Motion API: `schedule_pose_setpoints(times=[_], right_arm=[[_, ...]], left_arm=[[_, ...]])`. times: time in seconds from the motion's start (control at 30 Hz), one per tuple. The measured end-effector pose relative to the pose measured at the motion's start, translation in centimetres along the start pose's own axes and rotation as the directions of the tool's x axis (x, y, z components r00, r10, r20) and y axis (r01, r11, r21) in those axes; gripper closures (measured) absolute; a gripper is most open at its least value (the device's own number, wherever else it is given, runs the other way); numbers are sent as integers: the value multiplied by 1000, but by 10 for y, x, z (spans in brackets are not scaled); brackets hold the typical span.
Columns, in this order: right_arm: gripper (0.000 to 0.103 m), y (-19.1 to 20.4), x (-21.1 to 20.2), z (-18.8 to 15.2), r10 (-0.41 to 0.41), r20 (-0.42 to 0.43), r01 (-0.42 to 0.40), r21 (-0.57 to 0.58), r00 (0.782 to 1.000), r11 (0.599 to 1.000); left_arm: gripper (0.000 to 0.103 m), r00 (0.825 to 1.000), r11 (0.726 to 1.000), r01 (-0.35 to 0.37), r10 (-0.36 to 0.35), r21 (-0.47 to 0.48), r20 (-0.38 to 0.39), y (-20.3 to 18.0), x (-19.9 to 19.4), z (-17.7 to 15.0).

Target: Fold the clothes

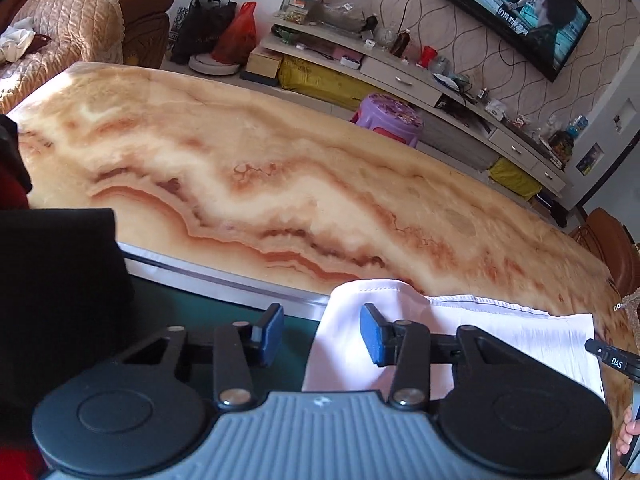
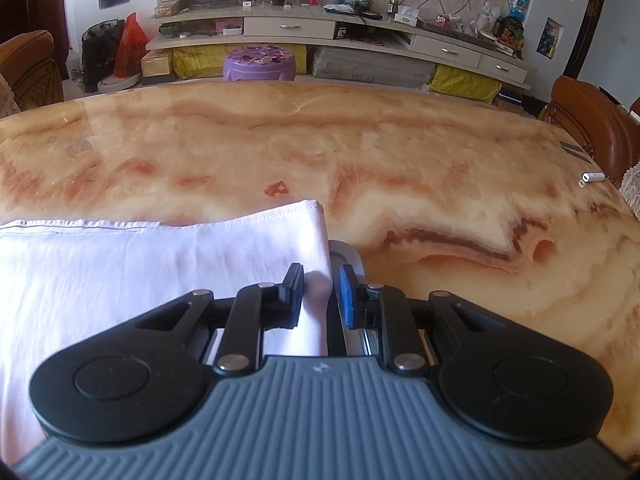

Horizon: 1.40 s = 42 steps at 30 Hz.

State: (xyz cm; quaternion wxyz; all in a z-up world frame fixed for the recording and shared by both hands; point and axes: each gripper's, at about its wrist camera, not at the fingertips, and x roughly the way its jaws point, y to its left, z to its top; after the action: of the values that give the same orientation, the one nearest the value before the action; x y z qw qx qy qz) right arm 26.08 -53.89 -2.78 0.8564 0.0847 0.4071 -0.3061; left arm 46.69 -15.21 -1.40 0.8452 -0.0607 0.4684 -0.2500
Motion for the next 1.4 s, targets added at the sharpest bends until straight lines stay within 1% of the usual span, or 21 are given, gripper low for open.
schedule_pose_setpoints(times=[0.03, 0.07, 0.1, 0.17, 0.27, 0.37, 0.4, 0.47, 0.53, 0.6, 0.67, 0.77, 0.83, 0.87, 0.9, 0.93, 0.97, 1.03, 1.07, 1.2, 1.4], right_arm=[[80, 1, 0, 0, -3, -1, 3, -1, 1000, 1000], [80, 1, 0, 0, -6, -2, 6, -2, 1000, 1000], [80, 2, 0, 1, -8, -3, 8, -1, 1000, 1000], [80, 2, 0, 0, -7, 0, 7, 0, 1000, 1000], [80, 1, -1, 0, -4, 4, 4, 3, 1000, 1000], [80, 1, -1, 0, -7, 4, 7, 5, 1000, 1000], [80, 1, 0, 0, -7, 4, 7, 6, 1000, 1000], [80, 1, 0, 0, -7, 4, 7, 8, 1000, 1000], [80, 1, 0, 0, -7, 4, 6, 7, 1000, 1000], [80, 0, 0, 0, -5, 4, 5, 5, 1000, 1000], [80, 0, 0, 0, -3, 4, 3, 5, 1000, 1000], [80, -1, 0, -1, 0, 5, 0, 7, 1000, 1000], [80, -1, 0, -1, -2, 6, 2, 8, 1000, 1000], [80, -1, 0, -1, -3, 6, 3, 8, 1000, 1000], [80, 0, 0, -1, -4, 6, 4, 8, 1000, 1000], [80, 0, 0, -1, -5, 5, 5, 7, 1000, 1000], [80, 0, 0, 0, -6, 5, 6, 5, 1000, 1000], [80, 1, 0, 0, -6, 2, 6, 2, 1000, 1000], [80, 1, 0, 0, -6, 1, 6, 2, 1000, 1000], [80, 1, 0, 0, -9, 1, 9, 3, 1000, 1000], [80, 1, 0, 1, -9, 0, 9, 4, 1000, 1000]], left_arm=[[68, 1000, 1000, -13, 13, 23, -1, -7, 3, -2], [89, 1000, 999, -18, 18, 47, -4, -14, 4, -4], [100, 1000, 997, -16, 16, 73, -2, -22, 4, -7], [100, 1000, 992, -12, 9, 123, 18, -39, -2, -13], [101, 998, 975, 58, -58, 215, -7, -69, -9, -26], [100, 993, 928, 119, -101, 354, -67, -106, -11, -44], [99, 992, 915, 124, -104, 383, -73, -115, -12, -48], [97, 991, 906, 135, -118, 401, -66, -124, -18, -50], [96, 992, 915, 128, -124, 383, -34, -122, -26, -44], [86, 993, 920, 115, -116, 376, -20, -117, -30, -38], [80, 995, 923, 103, -98, 370, -32, -111, -28, -35], [79, 996, 922, 80, -61, 379, -62, -106, -18, -36], [75, 997, 919, 62, -37, 389, -71, -106, -12, -39], [68, 997, 917, 50, -24, 395, -72, -106, -9, -41], [54, 998, 916, 35, -9, 400, -67, -106, -7, -42], [47, 998, 914, 23, 3, 405, -64, -107, -4, -43], [44, 998, 913, 21, 6, 409, -65, -107, -2, -44], [46, 997, 913, 27, 6, 408, -79, -106, 2, -47], [49, 997, 914, 30, 4, 404, -83, -106, 4, -48], [82, 998, 918, -1, 28, 396, -62, -105, 4, -48], [84, 999, 928, -39, 50, 370, -20, -95, -3, -41]])
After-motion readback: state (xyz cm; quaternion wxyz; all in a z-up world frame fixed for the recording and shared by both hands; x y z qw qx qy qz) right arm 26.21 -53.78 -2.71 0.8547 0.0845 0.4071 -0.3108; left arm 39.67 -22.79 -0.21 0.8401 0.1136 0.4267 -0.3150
